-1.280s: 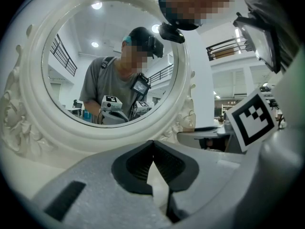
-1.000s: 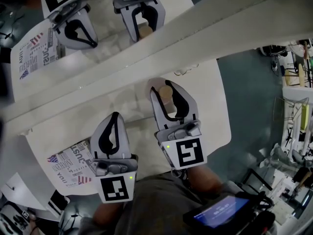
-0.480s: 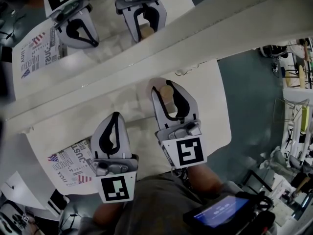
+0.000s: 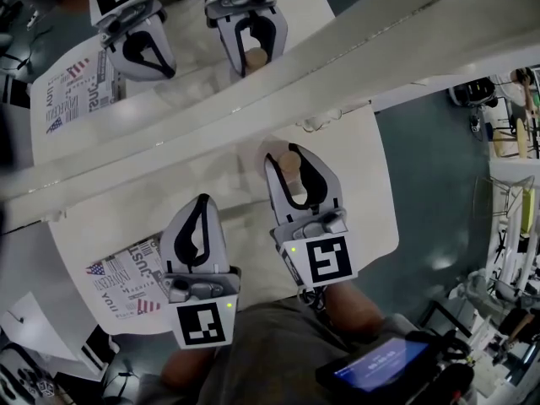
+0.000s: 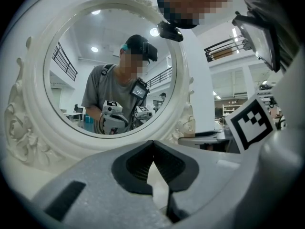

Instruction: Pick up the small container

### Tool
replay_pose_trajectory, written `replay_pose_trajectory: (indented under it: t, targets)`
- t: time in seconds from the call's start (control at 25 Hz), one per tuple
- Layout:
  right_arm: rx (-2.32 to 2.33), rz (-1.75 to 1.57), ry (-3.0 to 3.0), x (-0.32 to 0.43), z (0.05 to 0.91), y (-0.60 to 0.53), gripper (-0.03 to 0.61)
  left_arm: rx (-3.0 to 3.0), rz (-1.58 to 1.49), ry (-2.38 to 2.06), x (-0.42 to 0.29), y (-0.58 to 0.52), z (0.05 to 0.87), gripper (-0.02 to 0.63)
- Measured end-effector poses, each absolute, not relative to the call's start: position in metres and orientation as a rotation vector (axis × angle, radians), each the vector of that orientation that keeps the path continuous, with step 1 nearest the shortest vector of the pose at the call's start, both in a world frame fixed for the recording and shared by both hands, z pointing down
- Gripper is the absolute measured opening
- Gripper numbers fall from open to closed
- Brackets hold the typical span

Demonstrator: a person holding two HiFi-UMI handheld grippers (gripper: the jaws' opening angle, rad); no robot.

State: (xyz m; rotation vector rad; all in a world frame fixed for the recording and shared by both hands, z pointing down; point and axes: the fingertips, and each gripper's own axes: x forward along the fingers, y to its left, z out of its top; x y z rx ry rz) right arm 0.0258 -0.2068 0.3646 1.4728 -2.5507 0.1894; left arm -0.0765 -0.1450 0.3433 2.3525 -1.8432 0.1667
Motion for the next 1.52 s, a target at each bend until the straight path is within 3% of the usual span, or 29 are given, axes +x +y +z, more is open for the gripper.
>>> replay_pose_trajectory:
  t: [1.52]
  targets:
    - [1.597,-0.008,-2.604,0.009,0.256,-0.113,0.143,2.442,0.048,-1.889,-0.110,-0.075,0.264,0.014]
